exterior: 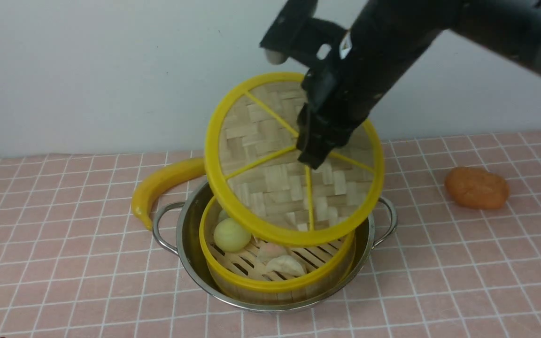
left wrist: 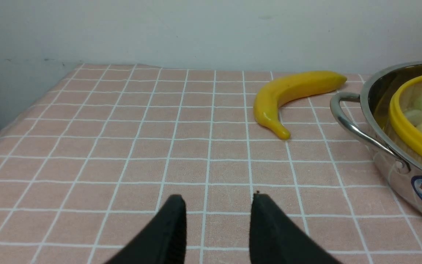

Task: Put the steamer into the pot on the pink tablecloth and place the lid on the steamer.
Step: 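Place the bamboo steamer lid onto the steamer basket in the pot with the right gripper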

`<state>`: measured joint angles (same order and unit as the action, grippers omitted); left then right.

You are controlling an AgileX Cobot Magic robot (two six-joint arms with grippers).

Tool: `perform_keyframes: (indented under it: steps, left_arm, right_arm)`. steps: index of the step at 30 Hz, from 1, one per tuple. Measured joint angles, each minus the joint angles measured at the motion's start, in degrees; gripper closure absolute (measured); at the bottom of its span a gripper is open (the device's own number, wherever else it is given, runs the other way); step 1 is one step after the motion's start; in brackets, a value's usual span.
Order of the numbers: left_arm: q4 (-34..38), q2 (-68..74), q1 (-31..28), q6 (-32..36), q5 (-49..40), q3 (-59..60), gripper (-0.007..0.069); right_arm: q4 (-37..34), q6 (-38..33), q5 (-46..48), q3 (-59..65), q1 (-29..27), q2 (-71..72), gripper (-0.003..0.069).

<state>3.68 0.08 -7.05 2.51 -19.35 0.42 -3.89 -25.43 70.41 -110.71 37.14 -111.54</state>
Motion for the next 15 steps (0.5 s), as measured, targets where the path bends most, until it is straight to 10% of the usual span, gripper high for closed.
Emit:
perform_keyframes:
  steps: [15]
  left_arm:
    - [0.00, 0.00, 0.00, 0.00, 0.00, 0.00, 0.0382]
  right_arm:
    - [-2.67, 0.05, 0.39, -1.51, 1.15, -5.93, 0.0515]
